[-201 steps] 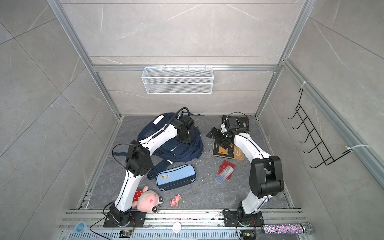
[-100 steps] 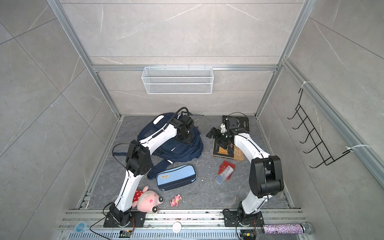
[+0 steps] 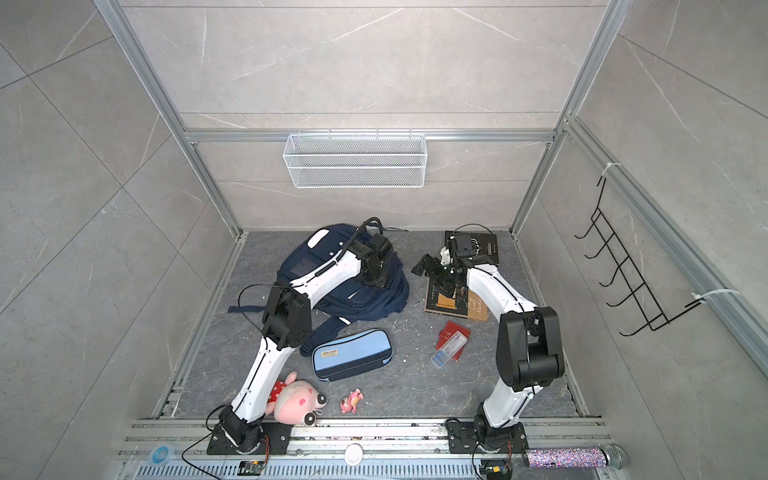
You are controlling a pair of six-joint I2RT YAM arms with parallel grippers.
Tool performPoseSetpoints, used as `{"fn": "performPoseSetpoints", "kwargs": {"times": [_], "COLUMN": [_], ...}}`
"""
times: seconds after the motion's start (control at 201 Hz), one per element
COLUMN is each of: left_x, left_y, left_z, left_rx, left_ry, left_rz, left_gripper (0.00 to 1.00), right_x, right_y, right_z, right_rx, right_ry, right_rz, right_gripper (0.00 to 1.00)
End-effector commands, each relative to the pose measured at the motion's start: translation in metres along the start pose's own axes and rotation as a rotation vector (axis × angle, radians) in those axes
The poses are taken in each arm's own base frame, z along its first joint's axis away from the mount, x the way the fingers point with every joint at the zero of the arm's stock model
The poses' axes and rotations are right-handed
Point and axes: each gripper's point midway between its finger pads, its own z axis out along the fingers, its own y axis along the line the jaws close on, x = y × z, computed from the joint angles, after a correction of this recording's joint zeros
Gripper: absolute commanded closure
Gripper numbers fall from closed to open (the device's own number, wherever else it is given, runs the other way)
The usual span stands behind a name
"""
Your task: Pack the student bag
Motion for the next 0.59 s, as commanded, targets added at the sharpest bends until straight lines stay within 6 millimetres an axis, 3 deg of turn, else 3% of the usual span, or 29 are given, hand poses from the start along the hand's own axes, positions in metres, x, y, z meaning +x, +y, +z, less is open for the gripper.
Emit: {"fn": "performPoseSetpoints", "kwargs": {"times": [0.0,0.07,0.164,0.184,0.264,0.408,0.588], "left_x": [-0.006,-0.017,-0.031,-0.04,-0.052,-0.062,-0.057], "left_y": [-0.002,0.002,0.017,0.02,0.032,0.04,0.044], "left_z": [-0.003,-0.019,-0.034,-0.053,-0.075,-0.117,-0.177], "left_rx": [0.04,0.051,0.072,0.079,0.097,0.181,0.323], "left_ry": [-0.025,-0.06,-0.098,-0.136,-0.181,-0.262,-0.366], "left_rz": [0.004,0.011,-0.004,-0.007,-0.009,0.047,0.116], "left_gripper": [0.73,1.0,1.0,1.0,1.0,1.0,1.0], "right_x": [-0.002,0.004,0.011,0.011,0.009,-0.005,-0.02], "right_y": [0.006,0.002,-0.003,-0.003,0.002,0.025,0.06], "right_z": [-0.01,-0.013,-0.018,-0.018,-0.017,-0.017,-0.019], "right_rx": [0.002,0.015,0.024,0.022,-0.008,-0.107,-0.277], "right_ry": [-0.014,-0.01,-0.011,-0.011,-0.021,-0.068,-0.12], "right_rz": [-0.026,-0.047,-0.081,-0.086,-0.104,-0.122,-0.167], "right_gripper": [0.01,0.01,0.01,0.01,0.01,0.01,0.01]}}
